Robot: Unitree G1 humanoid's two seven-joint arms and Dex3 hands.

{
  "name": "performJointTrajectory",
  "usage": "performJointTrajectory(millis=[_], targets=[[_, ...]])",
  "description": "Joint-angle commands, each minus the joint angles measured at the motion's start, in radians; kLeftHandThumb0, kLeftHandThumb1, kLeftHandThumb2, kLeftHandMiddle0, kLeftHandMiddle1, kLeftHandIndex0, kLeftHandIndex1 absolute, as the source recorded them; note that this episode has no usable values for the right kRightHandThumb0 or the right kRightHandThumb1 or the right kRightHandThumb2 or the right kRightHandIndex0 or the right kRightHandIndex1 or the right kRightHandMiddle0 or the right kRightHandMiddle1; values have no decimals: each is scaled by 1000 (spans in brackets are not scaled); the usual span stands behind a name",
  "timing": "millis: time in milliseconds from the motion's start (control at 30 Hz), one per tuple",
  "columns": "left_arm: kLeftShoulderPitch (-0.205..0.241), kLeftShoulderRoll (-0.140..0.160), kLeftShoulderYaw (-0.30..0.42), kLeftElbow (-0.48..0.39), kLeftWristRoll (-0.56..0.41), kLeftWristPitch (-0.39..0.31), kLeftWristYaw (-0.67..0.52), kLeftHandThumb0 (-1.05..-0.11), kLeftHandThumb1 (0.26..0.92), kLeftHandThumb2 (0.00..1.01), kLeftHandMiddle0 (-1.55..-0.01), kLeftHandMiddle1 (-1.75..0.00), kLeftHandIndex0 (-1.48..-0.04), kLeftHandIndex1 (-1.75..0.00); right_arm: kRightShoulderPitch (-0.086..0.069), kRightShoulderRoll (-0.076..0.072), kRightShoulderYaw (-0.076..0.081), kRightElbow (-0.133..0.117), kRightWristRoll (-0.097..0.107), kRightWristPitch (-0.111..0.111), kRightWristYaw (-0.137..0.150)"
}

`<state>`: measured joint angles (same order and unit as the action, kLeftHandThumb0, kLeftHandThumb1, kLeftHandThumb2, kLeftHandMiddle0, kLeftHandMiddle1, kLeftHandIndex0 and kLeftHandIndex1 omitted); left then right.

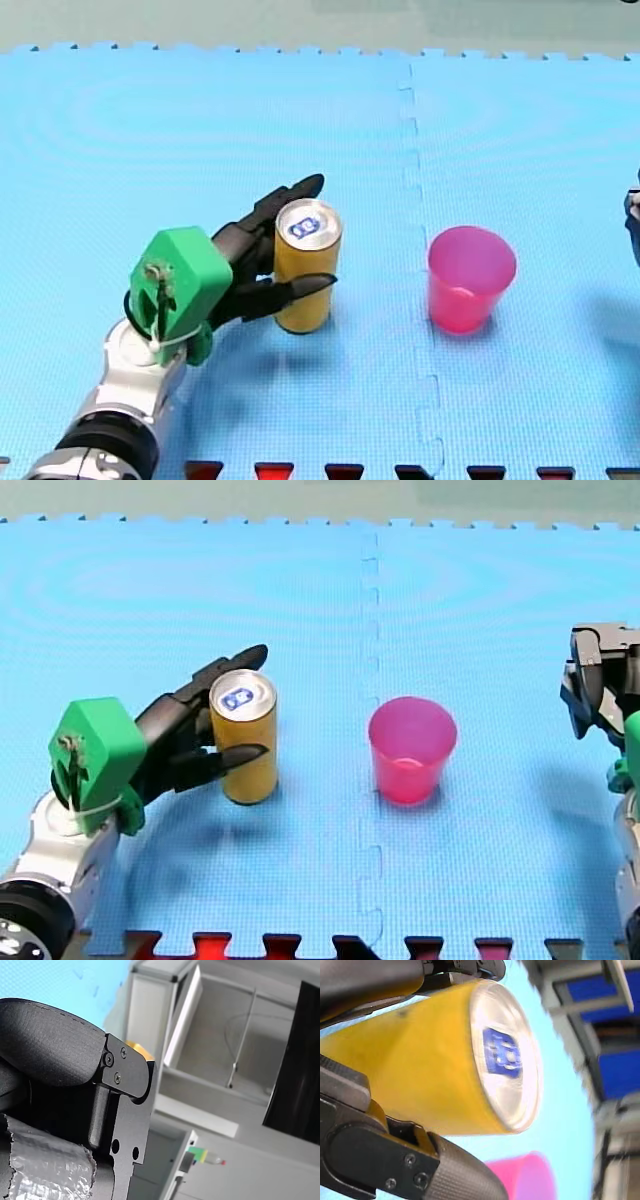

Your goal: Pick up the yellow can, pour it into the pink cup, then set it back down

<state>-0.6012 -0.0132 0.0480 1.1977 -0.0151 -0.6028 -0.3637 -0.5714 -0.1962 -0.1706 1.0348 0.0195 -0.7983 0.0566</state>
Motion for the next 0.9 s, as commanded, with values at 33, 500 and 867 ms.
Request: performJointTrajectory(millis=[33,500,867], targets=[[13,-52,33,4,11,-47,225,-568,749,0,-528,-70,-537,-59,4,-5,-5,-7,9,-4,3],[21,-61,17,25,85,-137,480,-273,760,4,-1182,-22,-1052,-14,0,-5,-6,-10,11,-7,8],[22,-47,15,25,102,-154,502,-284,756,0,-1214,-18,-1133,-36,-3,4,2,-14,4,-10,-2]])
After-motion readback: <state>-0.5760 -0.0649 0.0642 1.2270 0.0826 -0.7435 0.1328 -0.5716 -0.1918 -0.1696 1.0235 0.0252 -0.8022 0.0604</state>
